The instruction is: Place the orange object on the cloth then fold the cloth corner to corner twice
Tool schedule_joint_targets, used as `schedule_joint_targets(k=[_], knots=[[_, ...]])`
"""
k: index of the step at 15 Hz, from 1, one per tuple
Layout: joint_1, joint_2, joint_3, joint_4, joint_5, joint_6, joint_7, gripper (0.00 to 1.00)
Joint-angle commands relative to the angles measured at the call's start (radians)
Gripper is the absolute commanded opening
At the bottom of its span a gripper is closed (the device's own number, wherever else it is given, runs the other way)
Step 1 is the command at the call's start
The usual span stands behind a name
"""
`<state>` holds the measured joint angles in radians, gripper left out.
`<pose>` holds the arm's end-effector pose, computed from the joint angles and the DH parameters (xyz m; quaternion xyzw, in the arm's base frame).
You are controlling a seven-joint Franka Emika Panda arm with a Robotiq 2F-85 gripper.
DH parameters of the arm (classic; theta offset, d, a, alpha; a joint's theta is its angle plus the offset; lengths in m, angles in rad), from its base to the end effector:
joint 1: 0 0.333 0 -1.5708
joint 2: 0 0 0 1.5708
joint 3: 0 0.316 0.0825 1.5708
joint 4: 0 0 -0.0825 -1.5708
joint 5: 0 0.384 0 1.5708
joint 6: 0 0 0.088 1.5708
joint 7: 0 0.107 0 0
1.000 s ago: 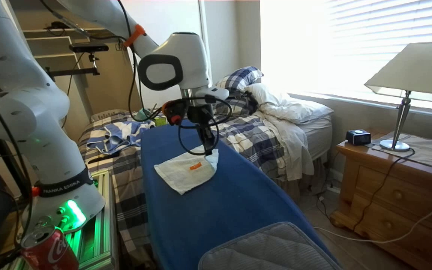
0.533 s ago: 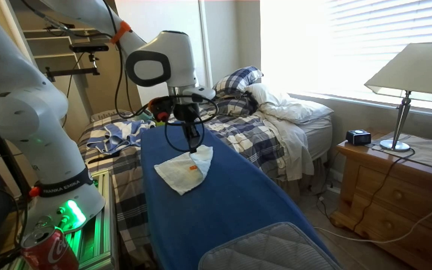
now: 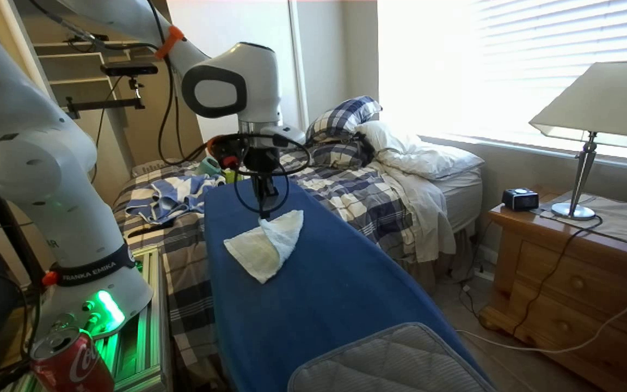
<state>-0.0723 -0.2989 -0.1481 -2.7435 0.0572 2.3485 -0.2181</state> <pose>0.3648 -0.0770 0.3018 -0.9977 0.0179 0.0400 0.0508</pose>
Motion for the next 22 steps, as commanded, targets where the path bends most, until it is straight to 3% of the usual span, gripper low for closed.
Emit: schedule_joint_targets(k=[1,22], knots=[[0.015,-0.038,0.005,0.001,0.014,-0.075,-0.024,0.03],[0.054,-0.016,0.041,-0.001,0.011,-0.264,-0.04,0.03]])
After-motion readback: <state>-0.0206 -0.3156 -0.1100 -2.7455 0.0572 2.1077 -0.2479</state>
